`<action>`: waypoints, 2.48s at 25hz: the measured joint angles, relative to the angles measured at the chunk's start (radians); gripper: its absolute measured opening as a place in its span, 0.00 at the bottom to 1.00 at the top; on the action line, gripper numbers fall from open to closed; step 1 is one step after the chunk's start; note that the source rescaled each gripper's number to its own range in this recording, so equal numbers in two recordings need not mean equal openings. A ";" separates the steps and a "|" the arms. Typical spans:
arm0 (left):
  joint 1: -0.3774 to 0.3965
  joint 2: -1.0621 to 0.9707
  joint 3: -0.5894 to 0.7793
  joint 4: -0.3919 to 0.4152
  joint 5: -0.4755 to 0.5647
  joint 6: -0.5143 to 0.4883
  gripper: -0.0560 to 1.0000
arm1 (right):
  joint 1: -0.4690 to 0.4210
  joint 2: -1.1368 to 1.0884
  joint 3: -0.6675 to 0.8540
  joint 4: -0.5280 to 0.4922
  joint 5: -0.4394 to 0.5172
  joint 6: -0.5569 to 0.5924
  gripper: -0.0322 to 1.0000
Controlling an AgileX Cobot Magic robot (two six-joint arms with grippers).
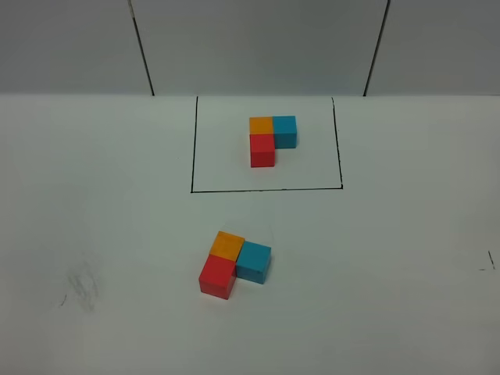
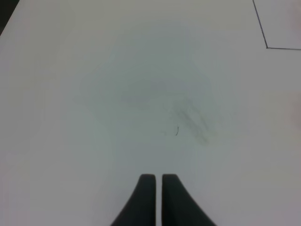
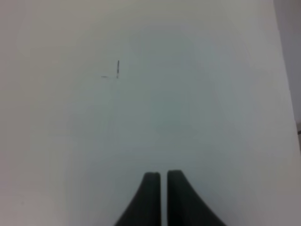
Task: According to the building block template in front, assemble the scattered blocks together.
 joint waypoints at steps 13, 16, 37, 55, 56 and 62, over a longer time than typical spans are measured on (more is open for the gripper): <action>0.000 0.000 0.000 0.000 0.000 0.000 0.06 | 0.000 -0.175 0.084 0.113 -0.053 0.065 0.04; 0.000 0.000 0.000 0.000 0.000 0.000 0.06 | 0.000 -0.176 0.084 0.114 -0.055 0.056 0.04; 0.000 0.000 0.000 0.000 0.000 0.000 0.06 | -0.162 -0.176 0.084 0.144 -0.057 -0.044 0.04; 0.000 0.000 0.000 0.000 0.000 0.000 0.06 | -0.257 -0.177 0.101 0.185 -0.096 -0.105 0.04; 0.000 0.000 0.000 0.000 0.000 0.000 0.06 | -0.257 -0.177 0.101 0.187 -0.096 -0.105 0.04; 0.000 0.000 0.000 0.000 0.000 0.000 0.06 | -0.257 -0.177 0.101 0.188 -0.096 -0.105 0.04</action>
